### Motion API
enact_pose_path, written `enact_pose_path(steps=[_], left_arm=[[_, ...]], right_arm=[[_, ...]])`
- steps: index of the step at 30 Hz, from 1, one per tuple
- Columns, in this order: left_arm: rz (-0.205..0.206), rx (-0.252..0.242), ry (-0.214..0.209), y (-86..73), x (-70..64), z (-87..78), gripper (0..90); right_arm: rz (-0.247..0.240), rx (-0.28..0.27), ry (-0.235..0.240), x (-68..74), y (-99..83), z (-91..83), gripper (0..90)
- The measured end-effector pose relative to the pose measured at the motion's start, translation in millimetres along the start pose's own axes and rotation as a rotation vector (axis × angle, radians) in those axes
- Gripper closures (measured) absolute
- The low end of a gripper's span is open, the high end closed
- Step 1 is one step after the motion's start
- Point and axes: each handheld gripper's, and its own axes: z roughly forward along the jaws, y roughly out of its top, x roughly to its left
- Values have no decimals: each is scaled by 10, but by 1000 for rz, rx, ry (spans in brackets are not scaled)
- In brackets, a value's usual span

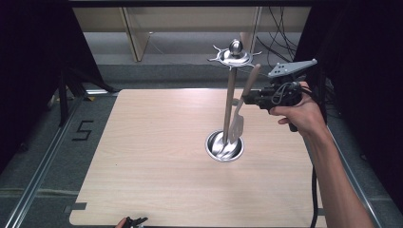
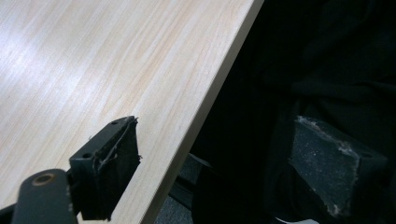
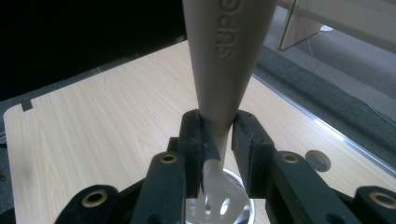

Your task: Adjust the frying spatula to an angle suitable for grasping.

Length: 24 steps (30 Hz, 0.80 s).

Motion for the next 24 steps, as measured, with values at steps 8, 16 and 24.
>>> enact_pose_path(steps=[8,16,24], left_arm=[[1,3,4,0,-3,3,149],[1,1,4,0,-6,4,149],[-2,4,4,0,-3,5,150]], right_arm=[[27,-41,-7,-32,-48,-26,733],[17,-48,-9,-14,-53,-50,715],[19,-66,-41,47,-82,-97,635]])
